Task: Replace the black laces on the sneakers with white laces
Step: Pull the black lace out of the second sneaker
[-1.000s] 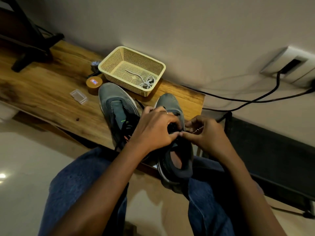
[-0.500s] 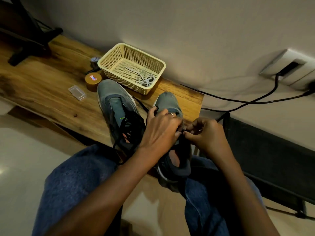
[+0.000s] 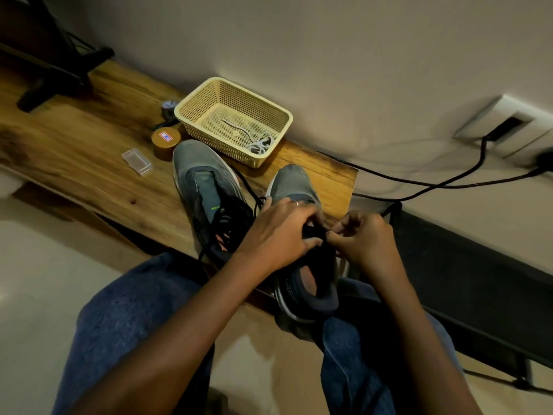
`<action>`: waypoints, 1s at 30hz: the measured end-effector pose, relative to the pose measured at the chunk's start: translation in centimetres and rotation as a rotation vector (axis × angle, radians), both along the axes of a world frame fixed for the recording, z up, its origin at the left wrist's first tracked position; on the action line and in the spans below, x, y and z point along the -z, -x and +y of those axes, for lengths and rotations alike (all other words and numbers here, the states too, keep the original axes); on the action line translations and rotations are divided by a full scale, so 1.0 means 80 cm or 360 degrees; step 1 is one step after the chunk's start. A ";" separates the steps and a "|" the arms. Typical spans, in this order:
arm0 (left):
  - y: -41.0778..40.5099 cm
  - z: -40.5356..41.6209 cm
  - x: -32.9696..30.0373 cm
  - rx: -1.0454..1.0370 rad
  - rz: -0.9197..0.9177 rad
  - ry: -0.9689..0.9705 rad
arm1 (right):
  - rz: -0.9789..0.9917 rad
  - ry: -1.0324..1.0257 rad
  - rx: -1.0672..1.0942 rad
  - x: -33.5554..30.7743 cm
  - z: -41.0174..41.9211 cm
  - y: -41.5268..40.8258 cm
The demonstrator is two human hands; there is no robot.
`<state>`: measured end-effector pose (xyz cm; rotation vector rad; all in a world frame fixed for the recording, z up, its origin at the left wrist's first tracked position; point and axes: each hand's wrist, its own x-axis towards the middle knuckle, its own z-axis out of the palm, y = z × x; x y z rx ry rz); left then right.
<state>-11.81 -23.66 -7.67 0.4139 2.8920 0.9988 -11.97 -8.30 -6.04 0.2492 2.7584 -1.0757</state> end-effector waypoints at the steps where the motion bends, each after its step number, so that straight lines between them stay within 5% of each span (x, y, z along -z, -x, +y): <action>1: 0.001 0.002 0.000 -0.0015 0.0051 0.0064 | -0.0010 0.0001 -0.0006 0.000 -0.001 0.000; 5: 0.002 0.009 -0.002 -0.0054 0.0131 0.0198 | -0.0047 0.0016 0.0012 -0.002 -0.001 0.000; 12: -0.003 0.009 -0.003 -0.0312 -0.0011 -0.0377 | -0.0020 0.0040 0.0117 0.001 -0.001 0.002; 20: -0.001 0.013 0.003 -0.0119 0.0059 0.0089 | 0.0004 -0.0009 0.0041 0.002 -0.004 0.002; 27: 0.000 0.017 -0.001 -0.0417 0.0140 -0.0689 | 0.0035 0.0004 0.0081 0.002 -0.003 0.005; 30: 0.003 0.015 0.004 -0.0338 0.0063 -0.0542 | 0.0054 -0.0036 0.0049 0.003 -0.004 0.004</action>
